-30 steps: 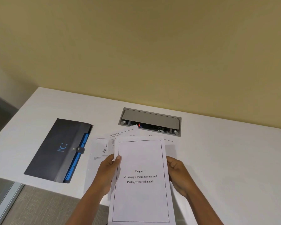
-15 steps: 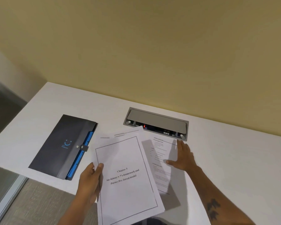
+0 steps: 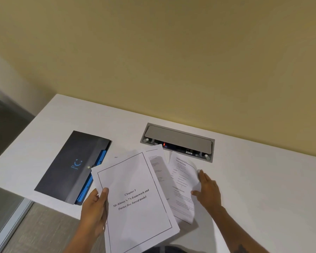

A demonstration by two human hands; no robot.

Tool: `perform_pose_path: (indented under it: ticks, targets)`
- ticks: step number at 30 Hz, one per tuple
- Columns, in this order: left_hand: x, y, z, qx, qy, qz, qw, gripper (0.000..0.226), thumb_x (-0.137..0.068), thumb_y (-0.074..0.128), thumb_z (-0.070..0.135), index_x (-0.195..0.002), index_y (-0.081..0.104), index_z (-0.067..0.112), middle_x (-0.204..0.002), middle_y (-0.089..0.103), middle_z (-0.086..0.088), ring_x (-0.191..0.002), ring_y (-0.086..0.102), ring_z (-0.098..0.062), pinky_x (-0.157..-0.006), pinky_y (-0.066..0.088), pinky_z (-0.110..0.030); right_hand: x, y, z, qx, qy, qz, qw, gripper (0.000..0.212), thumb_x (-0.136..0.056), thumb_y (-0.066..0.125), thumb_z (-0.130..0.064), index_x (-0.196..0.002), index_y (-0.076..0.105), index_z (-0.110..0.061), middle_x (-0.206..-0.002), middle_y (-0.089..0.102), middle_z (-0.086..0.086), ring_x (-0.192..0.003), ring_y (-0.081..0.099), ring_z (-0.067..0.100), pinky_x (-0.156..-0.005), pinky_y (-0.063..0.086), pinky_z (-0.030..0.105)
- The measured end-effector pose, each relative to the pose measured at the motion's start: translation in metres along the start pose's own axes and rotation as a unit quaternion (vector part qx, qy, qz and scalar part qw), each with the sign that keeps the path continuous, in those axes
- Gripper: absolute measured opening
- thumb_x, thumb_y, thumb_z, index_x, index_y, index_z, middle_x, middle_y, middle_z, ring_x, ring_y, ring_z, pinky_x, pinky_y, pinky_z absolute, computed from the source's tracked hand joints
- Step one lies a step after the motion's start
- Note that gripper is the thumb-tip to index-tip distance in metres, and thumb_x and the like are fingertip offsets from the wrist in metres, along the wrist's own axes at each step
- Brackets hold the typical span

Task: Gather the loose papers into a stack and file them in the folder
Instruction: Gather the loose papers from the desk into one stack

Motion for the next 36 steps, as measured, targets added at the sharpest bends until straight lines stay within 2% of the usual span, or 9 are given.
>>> perform_pose_path:
  ticks: [6,12,15,19,22,25,27,33,36]
  targets:
    - [-0.008,0.004,0.008,-0.023,0.013,-0.018,0.999,0.014,-0.104,0.061,0.028,-0.107,0.074,0.029,-0.108,0.084,-0.006,-0.093,0.083,-0.029,-0.077,0.067,-0.049,0.036,0.015,0.019,-0.154,0.124,0.073,0.978,0.082,-0.079,0.091,-0.029,-0.15,0.049,-0.022,-0.123,0.072,0.01,-0.105,0.073,0.033,-0.091,0.061,0.044]
    - [-0.012,0.009,0.013,-0.025,0.017,-0.047,0.998,0.015,-0.103,0.063,0.029,-0.115,0.072,0.027,-0.108,0.084,-0.007,-0.094,0.082,-0.032,-0.073,0.068,-0.047,0.06,0.028,0.056,-0.427,0.24,0.082,0.868,0.063,-0.072,0.096,-0.009,-0.124,0.061,-0.012,-0.105,0.074,0.01,-0.091,0.073,0.031,-0.083,0.063,0.044]
    - [-0.012,0.013,0.015,-0.026,0.019,-0.058,0.998,0.015,-0.103,0.063,0.029,-0.114,0.072,0.027,-0.107,0.084,-0.007,-0.093,0.082,-0.031,-0.071,0.068,-0.046,0.07,0.003,0.061,-0.386,0.22,0.122,0.887,0.021,-0.081,0.089,-0.013,-0.094,0.072,-0.014,-0.097,0.077,0.01,-0.084,0.073,0.029,-0.077,0.06,0.042]
    - [-0.016,0.013,0.018,-0.029,0.024,-0.071,0.997,0.017,-0.102,0.063,0.031,-0.116,0.072,0.029,-0.11,0.084,-0.007,-0.095,0.082,-0.033,-0.081,0.066,-0.054,0.08,-0.047,0.06,-0.292,0.151,0.204,0.922,0.012,-0.093,0.079,-0.014,-0.1,0.076,-0.005,-0.094,0.077,0.01,-0.074,0.067,0.026,-0.066,0.051,0.031]
    - [-0.02,0.012,0.021,-0.021,0.019,-0.087,0.996,0.022,-0.102,0.063,0.031,-0.123,0.071,0.027,-0.116,0.082,-0.009,-0.101,0.08,-0.036,-0.093,0.06,-0.064,0.087,-0.083,0.05,-0.336,0.126,0.211,0.909,0.007,-0.099,0.071,-0.02,-0.092,0.074,-0.02,-0.084,0.077,-0.004,-0.074,0.072,0.021,-0.055,0.046,0.023]
    - [-0.021,0.012,0.024,-0.014,0.013,-0.11,0.994,0.024,-0.102,0.063,0.03,-0.125,0.072,0.026,-0.119,0.081,-0.009,-0.104,0.08,-0.035,-0.096,0.059,-0.063,0.086,-0.103,0.033,-0.412,0.102,0.182,0.887,0.015,-0.1,0.07,-0.024,-0.087,0.071,-0.016,-0.085,0.078,0.0,-0.082,0.073,0.031,-0.061,0.051,0.031]
    - [-0.021,0.013,0.025,-0.02,0.008,-0.127,0.992,0.026,-0.103,0.063,0.029,-0.127,0.072,0.025,-0.12,0.081,-0.009,-0.107,0.079,-0.034,-0.096,0.06,-0.06,0.087,-0.109,0.01,-0.468,0.07,0.14,0.87,0.009,-0.1,0.071,-0.024,-0.095,0.078,-0.022,-0.092,0.082,-0.006,-0.084,0.078,0.021,-0.07,0.057,0.032]
    - [-0.008,0.018,0.023,-0.077,-0.013,-0.139,0.987,0.018,-0.102,0.064,0.033,-0.116,0.072,0.025,-0.107,0.084,-0.005,-0.092,0.083,-0.024,-0.065,0.066,-0.037,0.088,-0.081,-0.07,-0.569,0.002,-0.032,0.822,0.019,-0.105,0.066,-0.021,-0.113,0.082,-0.026,-0.115,0.083,0.002,-0.108,0.079,0.026,-0.101,0.06,0.049]
    - [-0.006,0.016,0.014,-0.082,-0.04,-0.159,0.983,0.024,-0.104,0.061,0.031,-0.121,0.073,0.019,-0.113,0.083,-0.005,-0.101,0.081,-0.022,-0.074,0.065,-0.035,0.087,-0.06,-0.097,-0.568,-0.015,-0.089,0.818,0.021,-0.106,0.063,-0.022,-0.117,0.08,-0.024,-0.119,0.082,0.004,-0.117,0.074,0.035,-0.104,0.053,0.055]
Point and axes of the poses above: each hand's wrist, its own x-axis away from the middle knuckle, its own y-axis out of the palm, z = x × y, the point moved 4 cm from there along -x, towards the middle knuckle
